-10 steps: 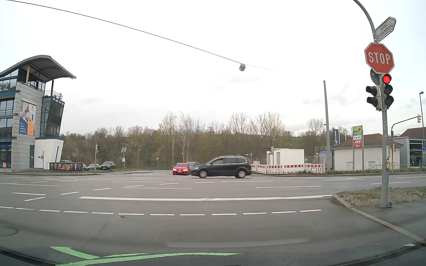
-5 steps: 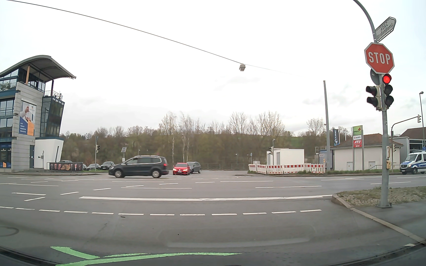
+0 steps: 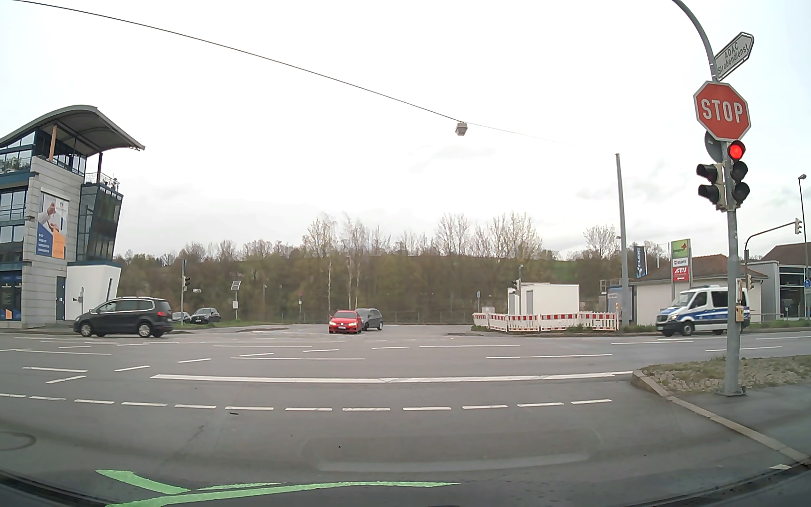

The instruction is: Follow the waypoints while adhering to traffic rules and regulations

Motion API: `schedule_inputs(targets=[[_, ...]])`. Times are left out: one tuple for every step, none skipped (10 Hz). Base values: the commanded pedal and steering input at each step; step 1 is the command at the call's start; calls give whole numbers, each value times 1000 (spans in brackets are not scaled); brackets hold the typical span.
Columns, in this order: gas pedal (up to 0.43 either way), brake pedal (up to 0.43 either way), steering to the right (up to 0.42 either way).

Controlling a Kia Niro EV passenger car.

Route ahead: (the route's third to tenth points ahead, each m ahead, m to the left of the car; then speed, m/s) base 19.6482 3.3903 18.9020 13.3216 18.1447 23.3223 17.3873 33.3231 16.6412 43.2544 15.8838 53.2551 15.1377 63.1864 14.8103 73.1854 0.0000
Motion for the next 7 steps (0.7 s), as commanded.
schedule_inputs(targets=[[0,409,-73],[0,402,-73],[0,409,-73],[0,409,-73],[0,409,-73],[0,409,-73],[0,409,-73]])
